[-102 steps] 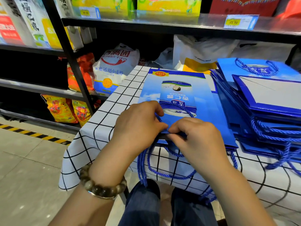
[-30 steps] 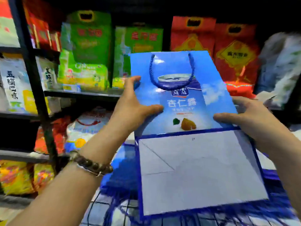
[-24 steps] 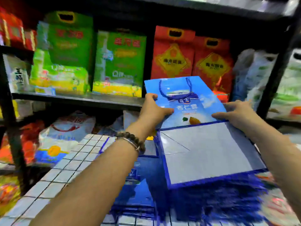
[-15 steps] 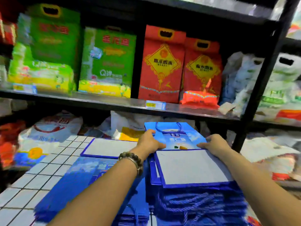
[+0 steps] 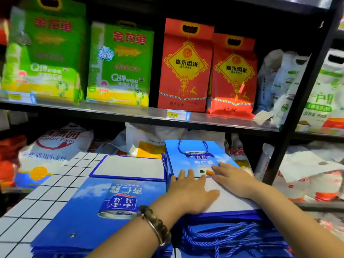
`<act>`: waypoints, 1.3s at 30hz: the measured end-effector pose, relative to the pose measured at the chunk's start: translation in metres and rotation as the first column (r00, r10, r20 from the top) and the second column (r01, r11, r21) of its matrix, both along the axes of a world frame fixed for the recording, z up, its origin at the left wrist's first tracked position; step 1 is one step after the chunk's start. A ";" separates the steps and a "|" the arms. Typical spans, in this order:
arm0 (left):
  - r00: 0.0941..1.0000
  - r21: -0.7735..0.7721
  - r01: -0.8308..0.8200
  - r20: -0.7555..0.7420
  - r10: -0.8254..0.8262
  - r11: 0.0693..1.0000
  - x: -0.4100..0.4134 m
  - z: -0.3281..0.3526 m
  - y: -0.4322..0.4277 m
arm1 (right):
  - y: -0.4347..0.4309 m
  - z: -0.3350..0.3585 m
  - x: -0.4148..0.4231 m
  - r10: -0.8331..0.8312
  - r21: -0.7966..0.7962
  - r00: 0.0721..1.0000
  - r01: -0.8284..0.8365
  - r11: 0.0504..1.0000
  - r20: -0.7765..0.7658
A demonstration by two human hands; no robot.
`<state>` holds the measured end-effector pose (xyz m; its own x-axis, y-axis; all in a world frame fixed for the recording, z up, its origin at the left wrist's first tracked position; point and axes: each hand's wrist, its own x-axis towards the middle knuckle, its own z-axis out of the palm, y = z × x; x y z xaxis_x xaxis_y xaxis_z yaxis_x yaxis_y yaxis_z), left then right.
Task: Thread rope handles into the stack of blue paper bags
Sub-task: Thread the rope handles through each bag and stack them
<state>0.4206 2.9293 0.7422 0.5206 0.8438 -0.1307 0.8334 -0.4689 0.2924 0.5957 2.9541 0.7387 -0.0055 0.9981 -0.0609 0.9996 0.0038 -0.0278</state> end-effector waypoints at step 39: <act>0.943 0.356 -0.332 0.130 0.305 0.874 -0.193 -0.058 -0.098 | -0.148 -0.005 -0.151 0.233 0.395 0.959 -0.153 0.906 -0.164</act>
<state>0.2279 2.8311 0.6841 0.2120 0.9455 0.2471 0.9403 -0.2662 0.2121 0.4444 2.8061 0.7336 -0.1723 0.9245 0.3399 0.9510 0.2461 -0.1872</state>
